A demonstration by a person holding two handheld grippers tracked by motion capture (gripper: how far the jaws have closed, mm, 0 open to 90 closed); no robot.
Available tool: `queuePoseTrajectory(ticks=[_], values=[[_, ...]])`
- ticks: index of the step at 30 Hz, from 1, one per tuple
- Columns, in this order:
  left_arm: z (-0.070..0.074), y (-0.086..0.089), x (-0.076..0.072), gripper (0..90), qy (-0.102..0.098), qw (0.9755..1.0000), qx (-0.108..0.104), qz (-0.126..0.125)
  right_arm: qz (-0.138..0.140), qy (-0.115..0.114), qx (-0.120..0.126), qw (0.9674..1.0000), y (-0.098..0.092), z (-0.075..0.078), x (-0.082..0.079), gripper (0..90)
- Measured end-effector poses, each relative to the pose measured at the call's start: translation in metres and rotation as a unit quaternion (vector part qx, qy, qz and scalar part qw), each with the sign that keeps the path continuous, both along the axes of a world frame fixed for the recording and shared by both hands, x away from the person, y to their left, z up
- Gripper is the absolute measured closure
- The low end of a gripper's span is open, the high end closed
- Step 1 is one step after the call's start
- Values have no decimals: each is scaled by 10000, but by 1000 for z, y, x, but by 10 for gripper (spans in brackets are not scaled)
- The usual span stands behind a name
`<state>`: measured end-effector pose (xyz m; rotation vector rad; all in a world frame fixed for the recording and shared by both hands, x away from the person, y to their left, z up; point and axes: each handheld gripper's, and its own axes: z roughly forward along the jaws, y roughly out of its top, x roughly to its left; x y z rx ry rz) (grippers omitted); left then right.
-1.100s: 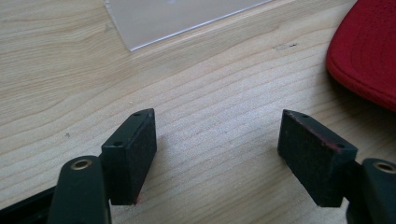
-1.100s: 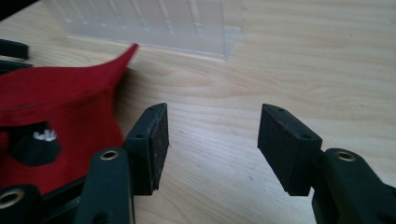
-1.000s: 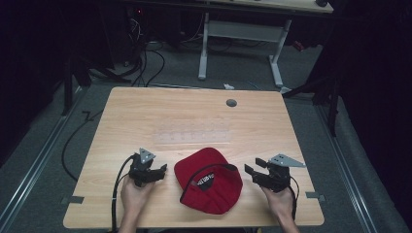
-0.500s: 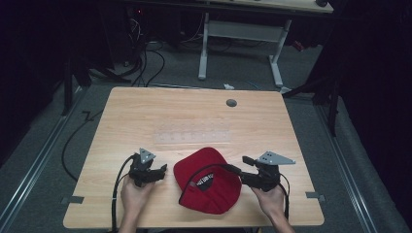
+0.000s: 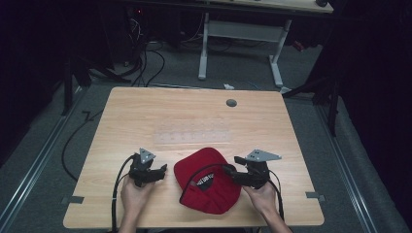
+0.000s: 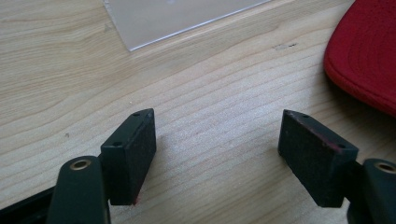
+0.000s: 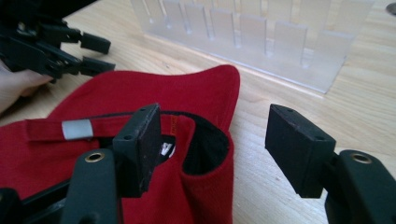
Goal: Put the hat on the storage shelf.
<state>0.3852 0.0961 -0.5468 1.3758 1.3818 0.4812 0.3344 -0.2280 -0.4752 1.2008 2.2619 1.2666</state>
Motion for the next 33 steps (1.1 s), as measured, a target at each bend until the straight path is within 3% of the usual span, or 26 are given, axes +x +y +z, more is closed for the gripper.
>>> queuePoseTrajectory(ticks=[4,12,17,20,26,33], values=[[0,0,0,280,0,10000,0,1,85,224,-118,9996,6,-11,8,370],[0,0,0,279,0,10000,-1,2,102,405,-212,9989,10,-27,13,418],[0,0,0,279,2,10000,-1,1,110,521,-255,9983,12,-34,17,519],[0,0,0,279,3,10000,1,5,160,591,-317,9976,15,-37,16,644],[0,0,0,279,3,10000,0,8,246,699,-64,9972,11,-39,18,758],[0,0,0,279,3,10000,-4,13,272,740,204,9967,7,-35,16,808]])
